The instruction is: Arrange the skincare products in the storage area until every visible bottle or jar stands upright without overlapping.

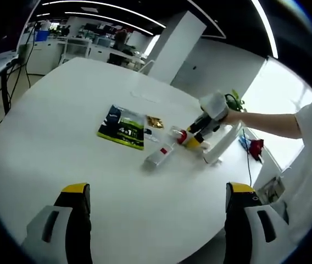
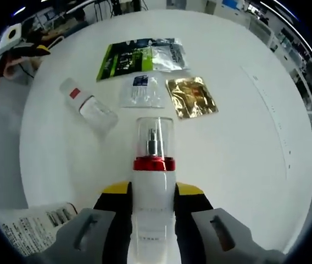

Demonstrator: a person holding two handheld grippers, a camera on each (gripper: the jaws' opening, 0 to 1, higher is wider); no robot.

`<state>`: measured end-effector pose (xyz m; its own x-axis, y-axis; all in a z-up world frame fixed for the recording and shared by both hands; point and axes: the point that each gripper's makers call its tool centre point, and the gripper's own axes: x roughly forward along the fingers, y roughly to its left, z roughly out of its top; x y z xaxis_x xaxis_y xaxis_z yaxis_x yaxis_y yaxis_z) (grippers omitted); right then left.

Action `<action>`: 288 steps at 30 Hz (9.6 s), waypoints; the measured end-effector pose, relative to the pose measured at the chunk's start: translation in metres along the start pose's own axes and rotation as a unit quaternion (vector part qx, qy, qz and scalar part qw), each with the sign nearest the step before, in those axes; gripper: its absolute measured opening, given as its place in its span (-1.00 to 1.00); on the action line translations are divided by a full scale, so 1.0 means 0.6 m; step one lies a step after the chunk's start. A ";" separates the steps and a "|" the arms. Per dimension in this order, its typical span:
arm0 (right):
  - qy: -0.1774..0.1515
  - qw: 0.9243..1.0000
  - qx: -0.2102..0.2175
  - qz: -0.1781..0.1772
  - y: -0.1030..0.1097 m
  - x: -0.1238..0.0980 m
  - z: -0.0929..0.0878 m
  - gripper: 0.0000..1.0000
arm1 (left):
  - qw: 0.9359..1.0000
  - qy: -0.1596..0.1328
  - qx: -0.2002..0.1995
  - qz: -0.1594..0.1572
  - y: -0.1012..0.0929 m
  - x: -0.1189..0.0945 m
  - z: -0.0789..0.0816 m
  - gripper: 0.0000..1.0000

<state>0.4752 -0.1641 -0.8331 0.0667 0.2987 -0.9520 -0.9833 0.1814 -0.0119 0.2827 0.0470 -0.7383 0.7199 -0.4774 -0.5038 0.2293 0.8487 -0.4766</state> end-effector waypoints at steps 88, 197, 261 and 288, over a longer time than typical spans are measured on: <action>-0.241 0.916 0.242 -0.210 0.238 -0.327 -0.104 -0.47 | 0.977 -0.016 0.137 -0.164 -0.207 -0.044 0.029 0.98; -0.354 0.935 0.030 0.009 0.437 -0.188 0.056 -0.43 | 0.846 0.132 0.382 -0.349 -0.374 0.026 -0.069 -0.54; -0.293 0.952 0.062 -0.067 0.233 -0.183 -0.103 -0.42 | 0.947 0.078 0.226 -0.212 -0.240 0.098 -0.040 0.58; -0.266 0.962 0.013 -0.063 0.140 -0.169 -0.107 -0.46 | 0.968 0.068 0.188 -0.149 -0.166 0.084 -0.030 0.73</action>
<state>0.3747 -0.2391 -0.7574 0.2699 0.7079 -0.6527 -0.9574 0.2699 -0.1032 0.2845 -0.0659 -0.7293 0.4982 -0.7175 -0.4867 0.6545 0.6794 -0.3316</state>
